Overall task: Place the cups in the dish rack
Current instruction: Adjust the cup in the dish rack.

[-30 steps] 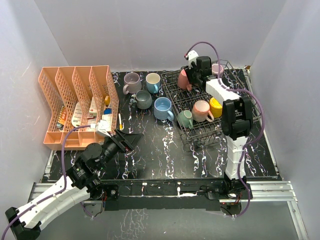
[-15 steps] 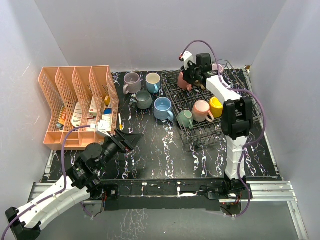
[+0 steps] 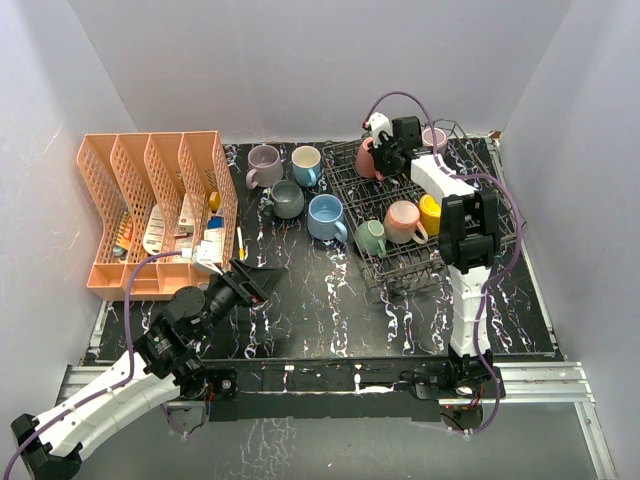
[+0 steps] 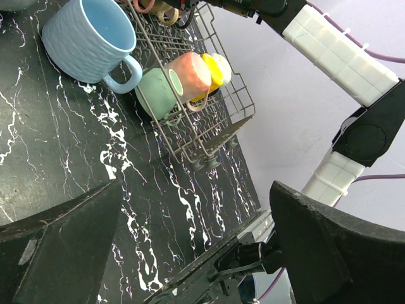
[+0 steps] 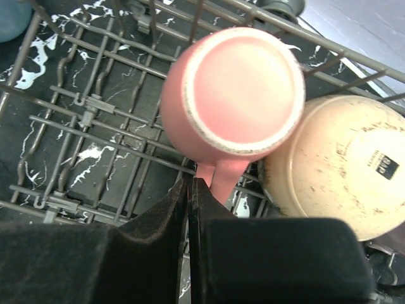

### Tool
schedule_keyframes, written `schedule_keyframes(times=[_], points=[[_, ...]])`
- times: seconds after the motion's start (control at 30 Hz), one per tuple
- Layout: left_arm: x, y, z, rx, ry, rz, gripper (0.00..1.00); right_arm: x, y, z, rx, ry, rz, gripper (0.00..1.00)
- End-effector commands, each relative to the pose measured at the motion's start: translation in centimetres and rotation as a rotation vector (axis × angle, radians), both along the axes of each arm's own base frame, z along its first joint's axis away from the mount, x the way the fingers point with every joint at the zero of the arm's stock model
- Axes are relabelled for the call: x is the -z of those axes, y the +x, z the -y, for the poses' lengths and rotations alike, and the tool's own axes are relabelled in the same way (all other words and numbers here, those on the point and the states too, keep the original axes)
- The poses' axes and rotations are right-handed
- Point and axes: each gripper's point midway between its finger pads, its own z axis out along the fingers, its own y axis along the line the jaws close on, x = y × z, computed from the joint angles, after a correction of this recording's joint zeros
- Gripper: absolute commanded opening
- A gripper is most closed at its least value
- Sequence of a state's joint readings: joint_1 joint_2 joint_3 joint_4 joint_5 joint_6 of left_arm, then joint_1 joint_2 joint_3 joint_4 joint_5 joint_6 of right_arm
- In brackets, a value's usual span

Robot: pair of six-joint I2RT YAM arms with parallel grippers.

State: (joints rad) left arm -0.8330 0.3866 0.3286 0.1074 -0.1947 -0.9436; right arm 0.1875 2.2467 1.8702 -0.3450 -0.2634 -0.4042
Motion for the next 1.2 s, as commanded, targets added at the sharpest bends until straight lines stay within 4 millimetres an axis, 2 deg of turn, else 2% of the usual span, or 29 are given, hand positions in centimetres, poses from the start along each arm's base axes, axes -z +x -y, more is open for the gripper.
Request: schedule_keyframes(times=[0.0,0.23,0.4,0.63,0.73,0.87,1.03,1.17], points=[[-0.7,0.0,0.1,0.005,-0.021,0.015,0.97,-3.6,3.1,2.6,0.098,0.001,0.123,0.09],[-0.7,0.1,0.2,0.007,-0.024,0.013,0.97,-3.7,3.5,4.8,0.141,0.011,0.123,0.09],[-0.8,0.1,0.3,0.008,-0.020,0.011,0.97,-4.6,3.3,5.5,0.141,0.043,0.126,0.09],[-1.0,0.0,0.3,0.009,-0.024,0.011,0.97,-6.1,2.3,4.9,0.080,0.094,0.123,0.11],[-1.0,0.0,0.2,0.010,-0.025,0.012,0.97,-7.3,1.4,4.2,0.025,0.133,0.124,0.13],[-1.0,0.0,0.2,0.007,-0.023,0.011,0.97,-9.9,-0.7,2.8,-0.061,0.206,0.131,0.16],[-0.6,0.2,0.1,-0.002,-0.023,0.003,0.97,-14.4,-5.1,1.0,-0.167,0.318,0.153,0.19],[-0.6,0.3,0.2,-0.003,-0.023,0.003,0.97,-17.0,-9.2,-0.1,-0.235,0.389,0.167,0.22]])
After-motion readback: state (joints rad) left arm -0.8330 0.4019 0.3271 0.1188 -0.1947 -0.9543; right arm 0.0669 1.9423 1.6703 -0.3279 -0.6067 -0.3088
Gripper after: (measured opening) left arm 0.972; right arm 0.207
